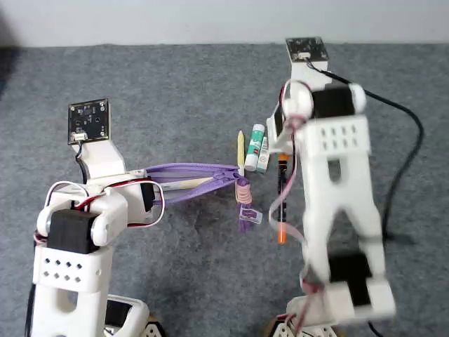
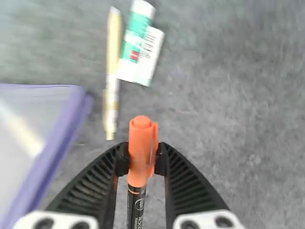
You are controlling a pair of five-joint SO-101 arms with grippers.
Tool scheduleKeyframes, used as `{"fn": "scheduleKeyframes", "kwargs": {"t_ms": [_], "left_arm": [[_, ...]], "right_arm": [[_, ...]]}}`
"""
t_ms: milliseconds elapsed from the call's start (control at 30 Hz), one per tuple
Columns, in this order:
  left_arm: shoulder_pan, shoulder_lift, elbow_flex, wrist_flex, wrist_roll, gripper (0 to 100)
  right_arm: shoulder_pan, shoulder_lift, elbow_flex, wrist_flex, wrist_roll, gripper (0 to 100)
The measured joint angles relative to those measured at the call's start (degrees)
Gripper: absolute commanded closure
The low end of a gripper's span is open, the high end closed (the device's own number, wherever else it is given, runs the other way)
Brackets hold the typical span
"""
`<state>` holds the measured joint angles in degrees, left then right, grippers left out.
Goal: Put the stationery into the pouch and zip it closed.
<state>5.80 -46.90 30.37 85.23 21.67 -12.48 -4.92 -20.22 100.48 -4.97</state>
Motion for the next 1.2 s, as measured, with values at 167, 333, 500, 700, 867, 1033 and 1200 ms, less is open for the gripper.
{"fn": "scheduleKeyframes", "kwargs": {"t_ms": [167, 333, 500, 700, 867, 1033, 1200], "left_arm": [[0.0, 0.2, 0.0, -0.9, 0.0, 99], [0.0, 0.2, 0.1, -1.1, 0.0, 99], [0.0, 0.2, 0.1, -1.1, 0.0, 99], [0.0, 0.2, 0.1, -1.1, 0.0, 99], [0.0, 0.2, 0.1, -1.1, 0.0, 99], [0.0, 0.2, 0.1, -1.1, 0.0, 99], [0.1, 0.2, 0.1, -1.1, 0.0, 99]], "right_arm": [[-8.2, -17.0, 0.7, 0.0, -3.7, 99.1], [-17.2, -27.2, 0.7, -3.4, -7.5, 99.1], [-25.7, -32.9, 1.8, -14.2, -7.9, 99.1], [-26.5, -34.7, 1.8, -24.2, -4.7, 99.1], [-26.7, -34.9, 6.9, -36.0, 0.3, 99.1], [-27.4, -34.7, 18.0, -48.8, 4.5, 99.1], [-29.5, -35.9, 25.9, -54.5, 5.8, 99.1]]}}
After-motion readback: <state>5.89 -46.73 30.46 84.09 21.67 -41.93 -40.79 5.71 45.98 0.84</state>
